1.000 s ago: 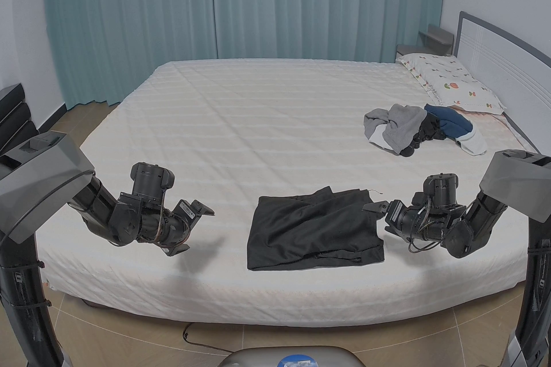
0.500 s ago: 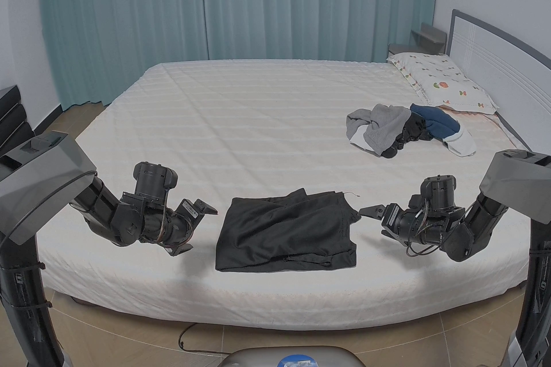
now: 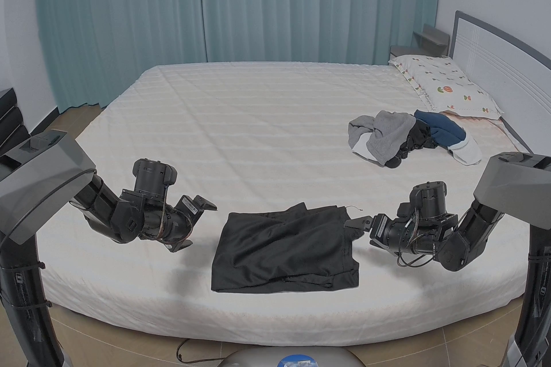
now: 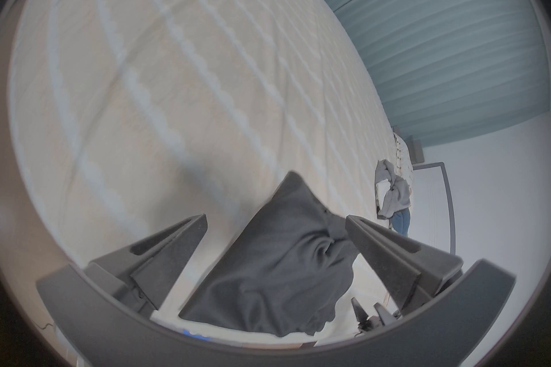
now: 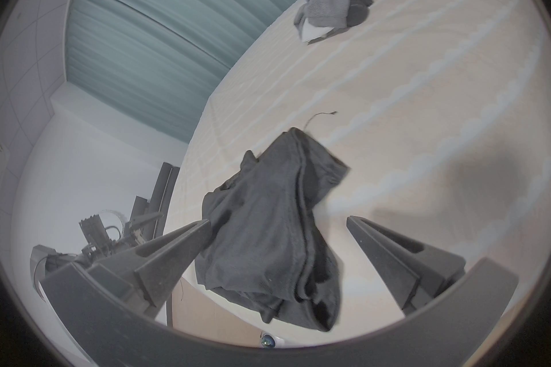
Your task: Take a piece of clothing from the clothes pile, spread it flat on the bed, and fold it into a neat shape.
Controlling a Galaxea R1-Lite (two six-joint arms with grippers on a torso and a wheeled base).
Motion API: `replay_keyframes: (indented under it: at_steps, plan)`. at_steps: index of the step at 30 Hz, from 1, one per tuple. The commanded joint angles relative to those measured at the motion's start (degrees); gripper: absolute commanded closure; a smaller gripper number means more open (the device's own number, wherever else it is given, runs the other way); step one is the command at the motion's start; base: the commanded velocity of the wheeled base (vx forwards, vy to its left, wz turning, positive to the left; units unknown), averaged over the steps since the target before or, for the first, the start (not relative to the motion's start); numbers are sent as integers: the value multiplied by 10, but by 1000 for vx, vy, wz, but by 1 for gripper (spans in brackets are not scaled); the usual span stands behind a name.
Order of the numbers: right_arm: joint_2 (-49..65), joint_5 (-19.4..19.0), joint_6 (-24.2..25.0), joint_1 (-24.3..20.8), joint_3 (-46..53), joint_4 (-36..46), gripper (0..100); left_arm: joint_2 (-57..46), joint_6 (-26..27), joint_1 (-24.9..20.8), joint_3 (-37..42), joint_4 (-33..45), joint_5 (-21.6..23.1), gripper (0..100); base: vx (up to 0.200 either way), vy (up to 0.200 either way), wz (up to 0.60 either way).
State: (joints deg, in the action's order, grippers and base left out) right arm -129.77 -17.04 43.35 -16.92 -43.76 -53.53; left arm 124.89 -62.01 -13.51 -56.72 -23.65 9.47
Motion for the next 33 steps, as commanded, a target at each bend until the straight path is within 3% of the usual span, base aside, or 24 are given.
replay_keyframes:
  at_steps: [1,4,10,12,17,24,28,29,33]
  plan:
    - [5,0,-8,-15,4,5,0,14,2,-4,-31,3,-1,0,0,0,0]
    - [7,0,-15,-24,10,7,0,28,14,-6,-53,4,-2,0,0,0,0]
    - [8,23,-16,-49,24,6,0,72,85,-18,-95,3,-7,0,0,0,0]
    - [7,25,-16,-58,25,5,0,104,104,-30,-138,4,-31,0,0,0,0]
    - [1,25,-14,-61,22,4,0,142,144,-51,-185,5,-40,0,0,0,0]
    - [0,24,-11,-60,24,0,0,192,170,-70,-226,4,-94,0,0,0,0]
    - [-1,24,-11,-62,22,0,0,194,170,-70,-227,5,-99,0,0,0,0]
    - [-2,24,-11,-64,22,0,0,194,170,-70,-227,5,-100,100,0,0,0]
    - [-5,24,-10,-65,22,0,0,192,170,-71,-222,5,-102,100,0,0,0]
